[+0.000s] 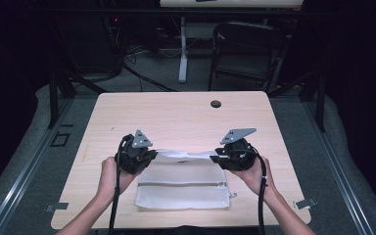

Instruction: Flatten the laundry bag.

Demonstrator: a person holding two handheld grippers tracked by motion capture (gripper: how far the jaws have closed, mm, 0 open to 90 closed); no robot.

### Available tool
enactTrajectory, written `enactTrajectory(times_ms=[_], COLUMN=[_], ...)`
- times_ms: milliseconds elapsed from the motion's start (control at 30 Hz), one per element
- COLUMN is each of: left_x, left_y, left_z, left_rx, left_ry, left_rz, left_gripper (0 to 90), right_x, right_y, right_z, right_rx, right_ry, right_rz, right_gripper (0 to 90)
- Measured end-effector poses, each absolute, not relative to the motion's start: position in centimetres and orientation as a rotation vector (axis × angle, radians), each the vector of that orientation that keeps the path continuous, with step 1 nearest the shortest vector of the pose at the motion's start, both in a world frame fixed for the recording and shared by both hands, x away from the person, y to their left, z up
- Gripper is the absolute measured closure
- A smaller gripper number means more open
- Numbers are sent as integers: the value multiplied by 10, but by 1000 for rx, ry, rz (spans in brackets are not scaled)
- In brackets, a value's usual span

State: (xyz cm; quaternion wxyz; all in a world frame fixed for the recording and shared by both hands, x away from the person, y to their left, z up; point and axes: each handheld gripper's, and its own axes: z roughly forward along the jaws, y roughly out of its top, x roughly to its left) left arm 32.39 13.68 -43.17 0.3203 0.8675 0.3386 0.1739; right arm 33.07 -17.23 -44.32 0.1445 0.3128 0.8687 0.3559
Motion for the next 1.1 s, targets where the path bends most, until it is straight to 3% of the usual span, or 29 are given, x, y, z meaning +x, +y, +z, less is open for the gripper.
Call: enactTrajectory(times_ms=[300, 400, 567, 833, 1100], left_x=[335, 339, 344, 357, 368], left_y=[133, 133, 135, 139, 148], left_z=[-427, -426, -424, -427, -433], left_rx=[2266, 2265, 2256, 2258, 2268], left_ry=[930, 930, 936, 934, 935], left_rz=[473, 471, 470, 462, 453], left_gripper=[899, 899, 899, 896, 837], right_x=[320, 314, 320, 336, 359], right_y=[-172, -168, -173, -173, -168], right_z=[-454, -461, -463, -456, -449], right_rx=[919, 889, 922, 929, 958], right_ry=[2505, 2508, 2444, 2390, 2366], right_rz=[1006, 947, 856, 910, 949], right_gripper=[338, 325, 434, 826, 863])
